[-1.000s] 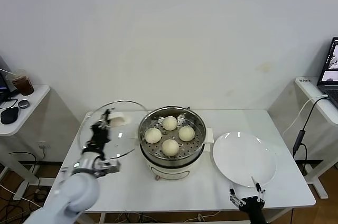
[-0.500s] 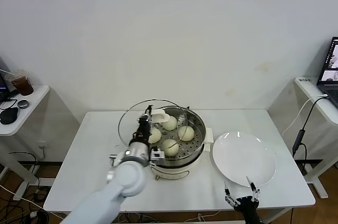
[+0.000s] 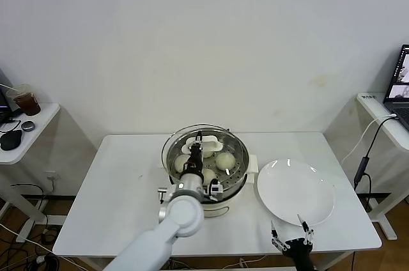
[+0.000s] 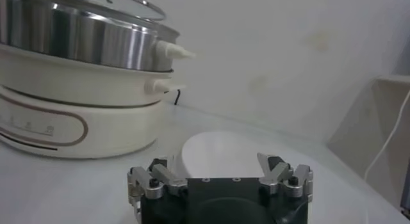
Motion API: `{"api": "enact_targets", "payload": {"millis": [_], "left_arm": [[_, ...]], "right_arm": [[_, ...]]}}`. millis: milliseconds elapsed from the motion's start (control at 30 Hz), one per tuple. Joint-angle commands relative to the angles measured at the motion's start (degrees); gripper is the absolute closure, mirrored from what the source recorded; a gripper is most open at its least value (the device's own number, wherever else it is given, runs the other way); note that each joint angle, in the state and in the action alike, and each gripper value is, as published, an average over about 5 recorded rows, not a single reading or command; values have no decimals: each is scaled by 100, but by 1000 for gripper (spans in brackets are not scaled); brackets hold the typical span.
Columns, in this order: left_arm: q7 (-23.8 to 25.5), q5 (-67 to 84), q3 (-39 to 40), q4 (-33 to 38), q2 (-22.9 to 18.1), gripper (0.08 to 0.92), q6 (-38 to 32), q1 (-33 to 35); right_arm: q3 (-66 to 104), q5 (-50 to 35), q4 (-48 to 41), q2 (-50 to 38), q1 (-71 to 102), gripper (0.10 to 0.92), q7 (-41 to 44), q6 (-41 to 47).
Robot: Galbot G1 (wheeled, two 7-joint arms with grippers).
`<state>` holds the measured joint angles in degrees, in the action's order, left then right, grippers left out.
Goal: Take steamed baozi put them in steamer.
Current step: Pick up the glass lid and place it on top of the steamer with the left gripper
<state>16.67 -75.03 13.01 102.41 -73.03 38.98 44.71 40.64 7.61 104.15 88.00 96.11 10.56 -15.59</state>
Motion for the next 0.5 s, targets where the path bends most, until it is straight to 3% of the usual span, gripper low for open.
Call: {"api": "enact_targets", "payload": {"millis": [33, 500], "left_arm": [[63, -289, 143, -206, -346, 831, 51, 6], [5, -335, 68, -218, -368, 831, 14, 159]], "right_arm": [[-16, 27, -5, 6, -5, 203, -9, -9], [-41, 28, -24, -15, 9, 203, 1, -9]]}}
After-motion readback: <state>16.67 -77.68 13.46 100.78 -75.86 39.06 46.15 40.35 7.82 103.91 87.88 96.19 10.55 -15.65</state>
